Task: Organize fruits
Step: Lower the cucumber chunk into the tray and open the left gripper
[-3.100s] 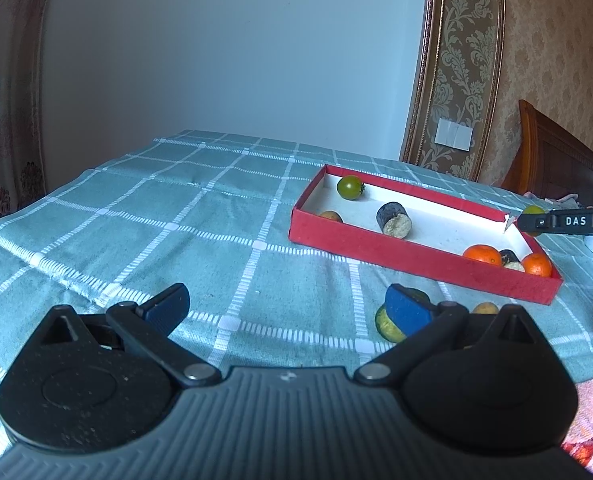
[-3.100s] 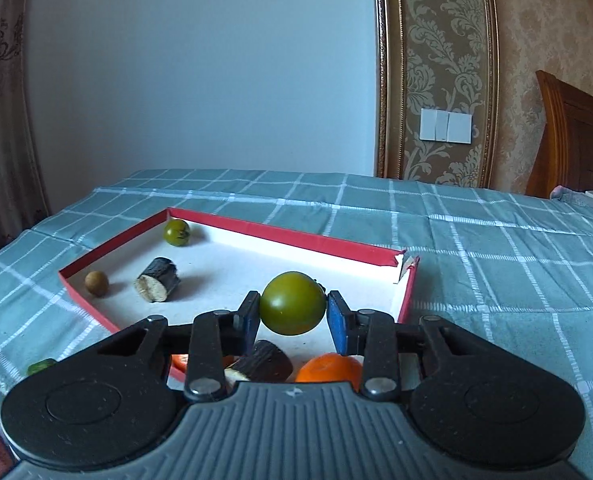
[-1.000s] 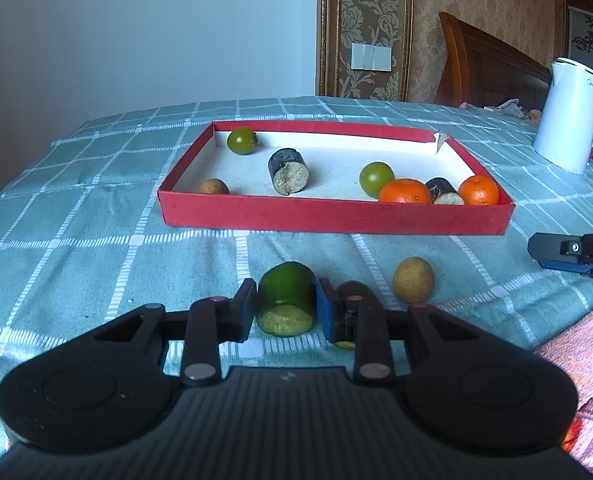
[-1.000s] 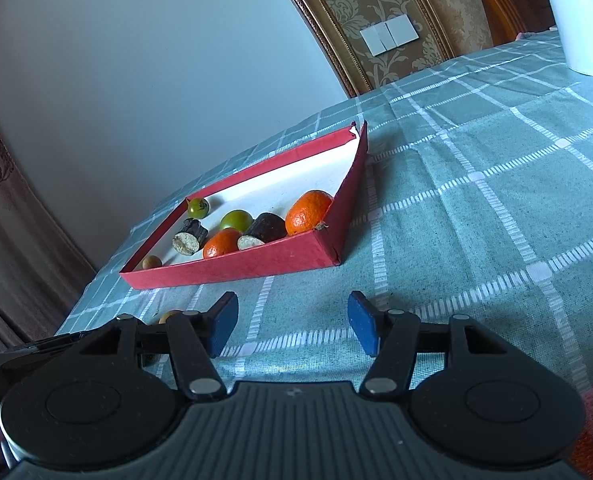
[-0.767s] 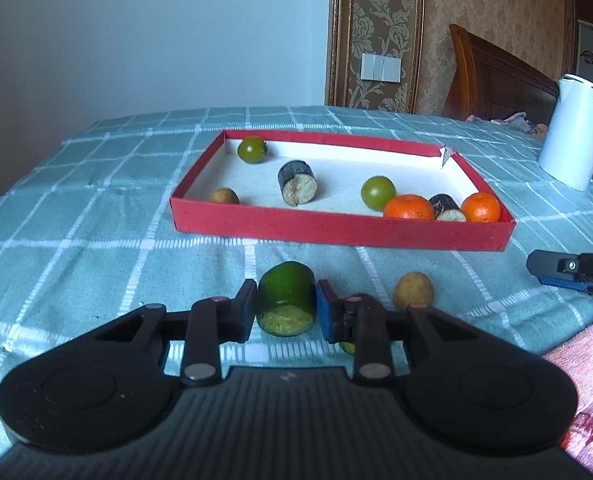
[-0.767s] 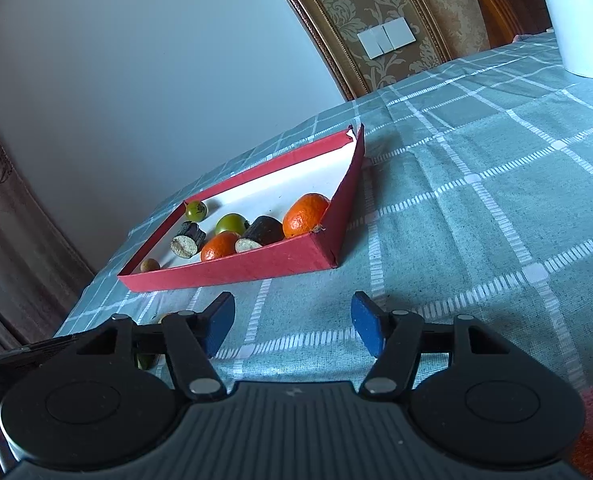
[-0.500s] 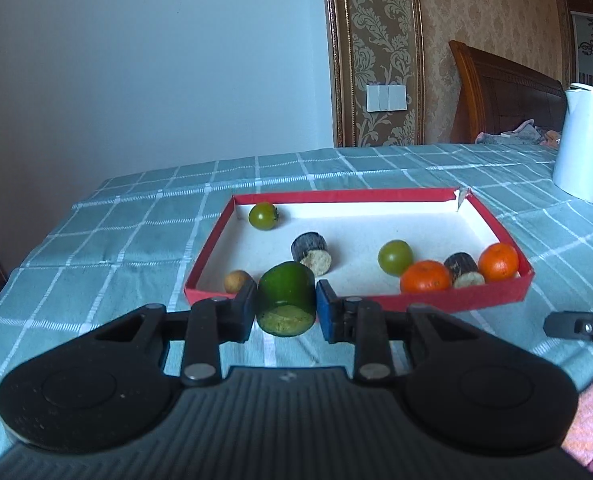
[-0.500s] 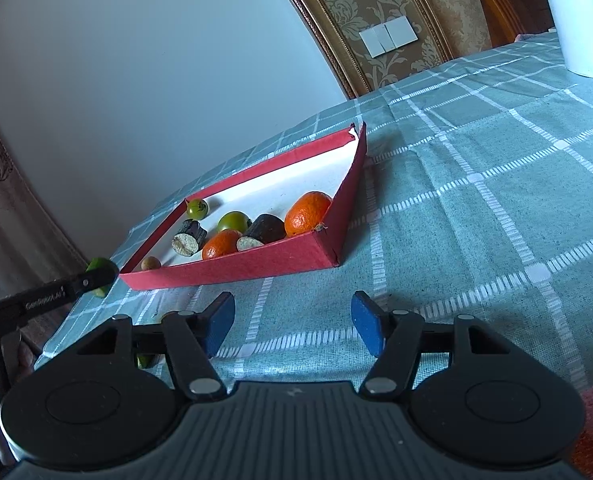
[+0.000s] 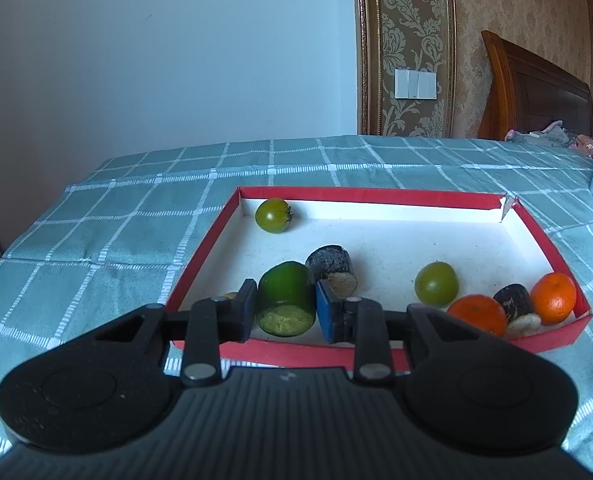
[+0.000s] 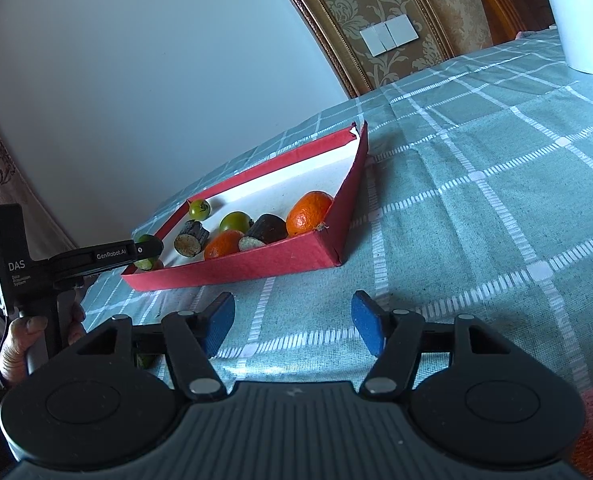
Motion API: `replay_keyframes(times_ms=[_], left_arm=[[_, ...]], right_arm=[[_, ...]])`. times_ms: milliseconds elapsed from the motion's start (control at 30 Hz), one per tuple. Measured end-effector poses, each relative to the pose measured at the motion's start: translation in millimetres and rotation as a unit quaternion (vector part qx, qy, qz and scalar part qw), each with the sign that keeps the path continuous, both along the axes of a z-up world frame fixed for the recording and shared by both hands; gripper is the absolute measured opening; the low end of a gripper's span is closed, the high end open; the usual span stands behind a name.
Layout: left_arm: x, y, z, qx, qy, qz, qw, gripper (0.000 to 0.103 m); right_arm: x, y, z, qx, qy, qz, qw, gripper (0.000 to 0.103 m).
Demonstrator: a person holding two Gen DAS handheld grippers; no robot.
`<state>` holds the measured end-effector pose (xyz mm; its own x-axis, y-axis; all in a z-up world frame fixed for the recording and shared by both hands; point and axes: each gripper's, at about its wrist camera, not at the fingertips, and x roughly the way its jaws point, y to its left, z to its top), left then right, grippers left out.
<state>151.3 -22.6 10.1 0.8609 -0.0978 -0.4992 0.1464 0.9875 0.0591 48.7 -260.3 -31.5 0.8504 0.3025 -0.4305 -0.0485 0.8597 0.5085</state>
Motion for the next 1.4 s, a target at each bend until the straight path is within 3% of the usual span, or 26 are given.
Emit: replay_keyframes(times_ms=[633, 1400], left_arm=[[-3.1, -1.3, 4.7, -0.004, -0.001, 0.031, 0.9995, 0.028], [-3.6, 3.4, 2.9, -0.011, 0.001, 0.029, 0.9995, 0.028]], right_arm=[[0.0, 0.4, 0.0, 0.001, 0.0, 0.0, 1.0, 0.064], [-0.1, 0.0, -0.2, 0.002, 0.0, 0.0, 1.0, 0.064]])
